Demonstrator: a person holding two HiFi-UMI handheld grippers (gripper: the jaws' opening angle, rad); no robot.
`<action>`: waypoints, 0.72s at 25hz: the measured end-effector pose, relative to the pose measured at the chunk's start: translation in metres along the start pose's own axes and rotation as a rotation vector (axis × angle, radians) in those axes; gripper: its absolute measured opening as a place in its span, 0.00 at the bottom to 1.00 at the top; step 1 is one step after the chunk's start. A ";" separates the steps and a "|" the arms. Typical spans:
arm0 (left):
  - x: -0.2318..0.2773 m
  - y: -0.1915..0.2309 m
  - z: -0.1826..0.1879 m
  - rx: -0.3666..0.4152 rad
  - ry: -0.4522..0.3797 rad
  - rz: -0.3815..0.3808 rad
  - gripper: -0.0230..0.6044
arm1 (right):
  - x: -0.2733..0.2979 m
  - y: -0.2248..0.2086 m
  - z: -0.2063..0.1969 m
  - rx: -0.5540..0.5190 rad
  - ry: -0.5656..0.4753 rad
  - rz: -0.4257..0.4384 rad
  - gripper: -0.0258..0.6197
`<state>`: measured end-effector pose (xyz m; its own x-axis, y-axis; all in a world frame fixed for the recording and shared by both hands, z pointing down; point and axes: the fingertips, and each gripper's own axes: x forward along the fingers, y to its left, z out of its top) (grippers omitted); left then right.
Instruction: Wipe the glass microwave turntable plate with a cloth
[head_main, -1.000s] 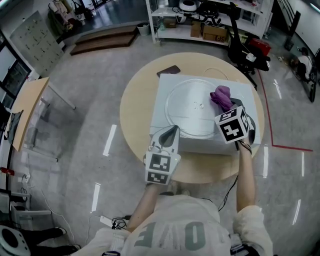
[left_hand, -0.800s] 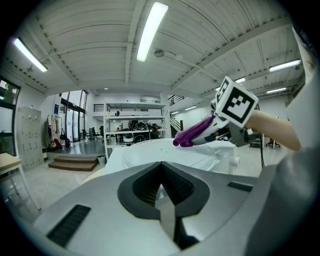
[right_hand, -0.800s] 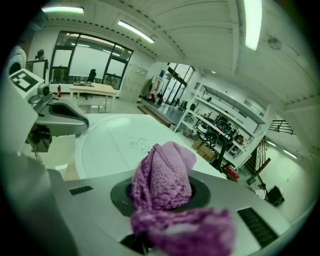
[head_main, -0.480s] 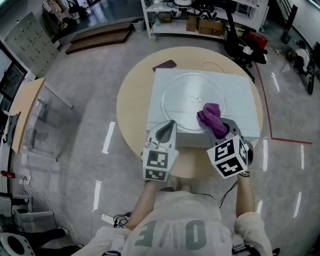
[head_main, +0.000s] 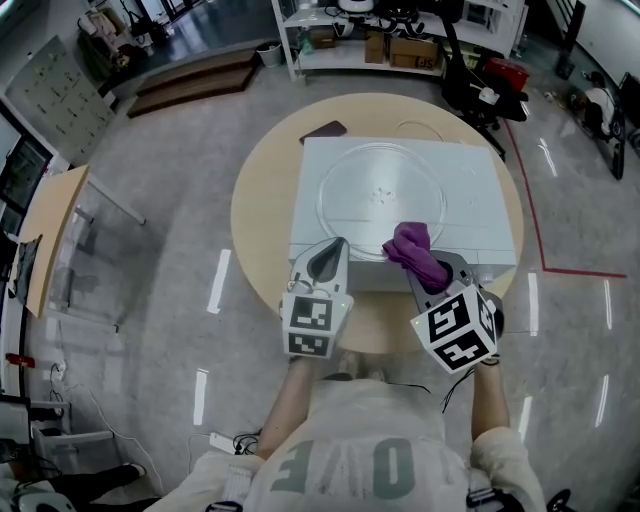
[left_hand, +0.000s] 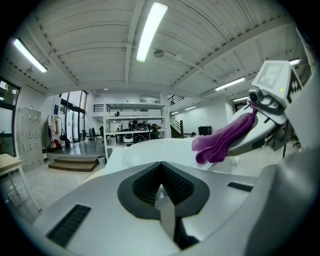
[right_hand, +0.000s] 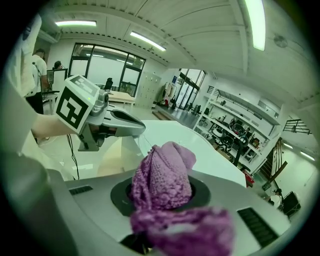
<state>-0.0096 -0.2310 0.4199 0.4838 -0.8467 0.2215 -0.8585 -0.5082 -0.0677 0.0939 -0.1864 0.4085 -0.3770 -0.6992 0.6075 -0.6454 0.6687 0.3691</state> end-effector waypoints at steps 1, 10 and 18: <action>0.000 0.000 0.000 0.001 0.000 -0.001 0.04 | 0.000 -0.007 0.001 0.008 -0.008 -0.012 0.11; 0.001 -0.004 -0.003 0.000 0.001 -0.010 0.04 | 0.036 -0.154 -0.001 0.042 0.004 -0.360 0.11; 0.001 -0.003 0.000 0.000 0.000 -0.011 0.04 | 0.065 -0.158 -0.007 0.024 0.036 -0.325 0.11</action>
<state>-0.0066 -0.2304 0.4199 0.4928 -0.8413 0.2219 -0.8534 -0.5171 -0.0652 0.1753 -0.3358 0.3949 -0.1252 -0.8653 0.4854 -0.7437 0.4057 0.5314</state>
